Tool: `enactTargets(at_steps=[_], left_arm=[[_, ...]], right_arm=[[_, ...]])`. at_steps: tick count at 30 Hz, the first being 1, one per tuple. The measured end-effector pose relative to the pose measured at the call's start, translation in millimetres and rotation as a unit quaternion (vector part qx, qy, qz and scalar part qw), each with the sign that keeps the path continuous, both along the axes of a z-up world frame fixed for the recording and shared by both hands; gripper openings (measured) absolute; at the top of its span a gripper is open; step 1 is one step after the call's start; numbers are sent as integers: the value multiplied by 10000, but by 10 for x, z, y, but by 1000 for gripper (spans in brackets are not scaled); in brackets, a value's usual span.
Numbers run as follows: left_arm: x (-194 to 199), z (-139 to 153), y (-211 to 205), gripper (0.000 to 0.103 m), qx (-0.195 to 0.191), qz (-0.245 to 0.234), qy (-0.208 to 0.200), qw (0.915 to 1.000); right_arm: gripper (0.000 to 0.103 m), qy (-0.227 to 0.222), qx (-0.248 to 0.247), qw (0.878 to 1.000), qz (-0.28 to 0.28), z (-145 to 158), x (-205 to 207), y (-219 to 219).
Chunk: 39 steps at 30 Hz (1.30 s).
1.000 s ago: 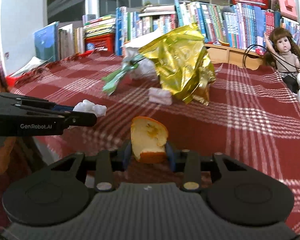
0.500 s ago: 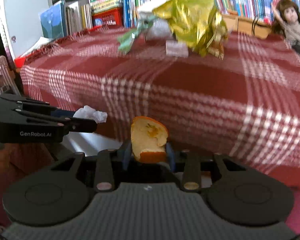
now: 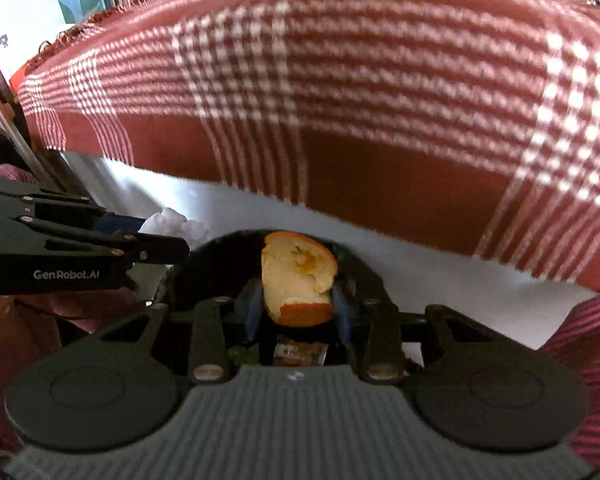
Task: Collect trash
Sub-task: 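Lower both grippers into the white bin and open them to drop the items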
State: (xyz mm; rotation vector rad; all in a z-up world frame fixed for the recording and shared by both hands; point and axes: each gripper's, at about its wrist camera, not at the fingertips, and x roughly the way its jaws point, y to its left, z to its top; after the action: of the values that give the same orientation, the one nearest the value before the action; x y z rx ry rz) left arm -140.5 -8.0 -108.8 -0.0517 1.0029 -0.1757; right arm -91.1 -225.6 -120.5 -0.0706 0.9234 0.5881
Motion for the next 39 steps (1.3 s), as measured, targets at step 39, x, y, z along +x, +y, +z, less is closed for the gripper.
enactTargets(at_steps=[39], left_arm=[[38,-386,-66,47,74,142,503,9986]], right_arm=[[45,413,-109,9991,41,-230,113,112]])
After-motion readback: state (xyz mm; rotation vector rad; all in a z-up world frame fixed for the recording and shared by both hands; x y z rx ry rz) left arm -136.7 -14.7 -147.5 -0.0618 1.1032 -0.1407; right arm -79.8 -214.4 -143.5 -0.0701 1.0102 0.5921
